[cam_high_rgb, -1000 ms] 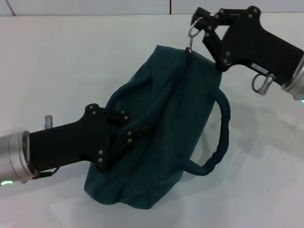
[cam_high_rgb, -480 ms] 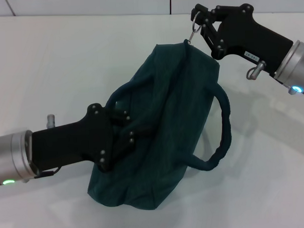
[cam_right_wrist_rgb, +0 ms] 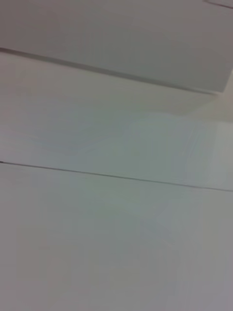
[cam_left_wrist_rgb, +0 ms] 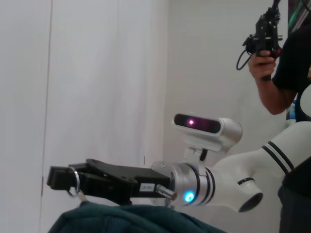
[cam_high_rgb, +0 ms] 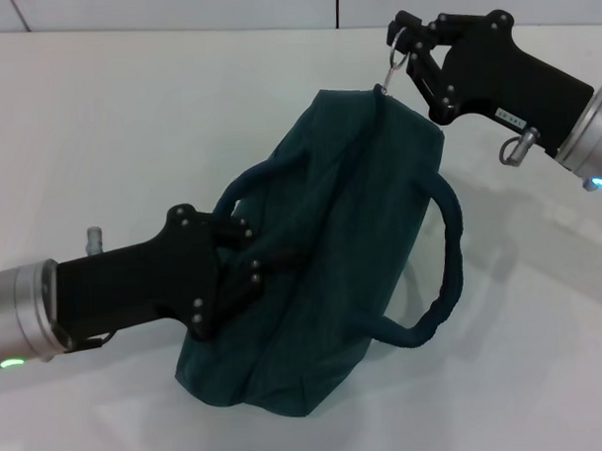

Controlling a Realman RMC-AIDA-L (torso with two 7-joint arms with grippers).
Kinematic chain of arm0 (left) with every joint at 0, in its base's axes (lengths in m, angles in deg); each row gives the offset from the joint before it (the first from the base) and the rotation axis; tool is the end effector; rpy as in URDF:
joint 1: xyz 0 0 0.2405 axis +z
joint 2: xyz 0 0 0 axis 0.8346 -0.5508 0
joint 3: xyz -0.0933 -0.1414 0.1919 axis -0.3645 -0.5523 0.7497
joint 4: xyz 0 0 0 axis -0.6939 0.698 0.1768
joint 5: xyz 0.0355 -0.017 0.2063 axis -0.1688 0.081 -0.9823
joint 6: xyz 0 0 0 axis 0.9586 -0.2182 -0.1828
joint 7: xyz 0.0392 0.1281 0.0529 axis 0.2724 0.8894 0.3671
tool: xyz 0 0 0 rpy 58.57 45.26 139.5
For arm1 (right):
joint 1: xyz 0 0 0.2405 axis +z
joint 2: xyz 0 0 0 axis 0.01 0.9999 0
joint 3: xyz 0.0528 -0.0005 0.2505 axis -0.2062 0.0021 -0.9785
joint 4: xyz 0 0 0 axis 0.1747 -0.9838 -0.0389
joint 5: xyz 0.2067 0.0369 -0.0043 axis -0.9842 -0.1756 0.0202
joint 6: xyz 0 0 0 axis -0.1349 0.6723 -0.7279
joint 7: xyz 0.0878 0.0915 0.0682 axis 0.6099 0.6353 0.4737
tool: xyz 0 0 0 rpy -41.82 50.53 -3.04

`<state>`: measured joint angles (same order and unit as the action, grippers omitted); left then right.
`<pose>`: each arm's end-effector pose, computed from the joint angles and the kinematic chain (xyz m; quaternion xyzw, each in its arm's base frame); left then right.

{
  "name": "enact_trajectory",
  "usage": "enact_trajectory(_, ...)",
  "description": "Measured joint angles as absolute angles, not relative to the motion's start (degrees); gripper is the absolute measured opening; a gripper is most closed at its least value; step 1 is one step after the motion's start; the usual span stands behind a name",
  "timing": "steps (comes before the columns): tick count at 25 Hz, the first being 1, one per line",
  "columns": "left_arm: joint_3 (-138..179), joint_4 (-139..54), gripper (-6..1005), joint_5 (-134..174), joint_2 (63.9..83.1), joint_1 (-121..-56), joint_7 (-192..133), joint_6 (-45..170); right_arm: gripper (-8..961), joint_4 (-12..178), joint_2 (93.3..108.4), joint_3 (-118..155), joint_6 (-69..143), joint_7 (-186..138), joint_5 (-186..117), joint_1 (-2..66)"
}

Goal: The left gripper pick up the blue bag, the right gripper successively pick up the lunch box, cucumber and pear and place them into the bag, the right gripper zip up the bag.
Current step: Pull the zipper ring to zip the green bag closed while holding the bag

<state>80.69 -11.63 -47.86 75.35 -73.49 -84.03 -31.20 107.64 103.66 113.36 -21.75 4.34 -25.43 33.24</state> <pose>-0.2566 0.2510 -0.0058 -0.9050 -0.0642 -0.4074 0.1041 0.1753 0.3687 -0.0384 -0.8604 -0.0009 0.4020 0.3131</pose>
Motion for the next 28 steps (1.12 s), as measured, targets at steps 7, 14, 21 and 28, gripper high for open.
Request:
enact_trajectory(7,78.63,-12.48,100,-46.8,75.67,-73.74,-84.6,-31.08,198,107.17,103.67,113.19,-21.95,3.39,-24.6,31.78)
enact_trajectory(14,74.65,-14.53,99,-46.89,76.07,-74.18,-85.22,-30.04,326,107.46,103.86,112.05,-24.89,0.04,-25.17,29.35)
enact_trajectory(21,73.99,-15.19,98,-47.15,76.09,-74.5,-85.38,-29.4,402,107.09,103.7,111.74,-24.95,0.59,-24.83,28.81)
enact_trajectory(28,73.94,-15.27,97,-47.06,76.07,-74.43,-85.43,-28.18,397,106.98,103.04,111.79,-23.0,6.47,-20.11,29.2)
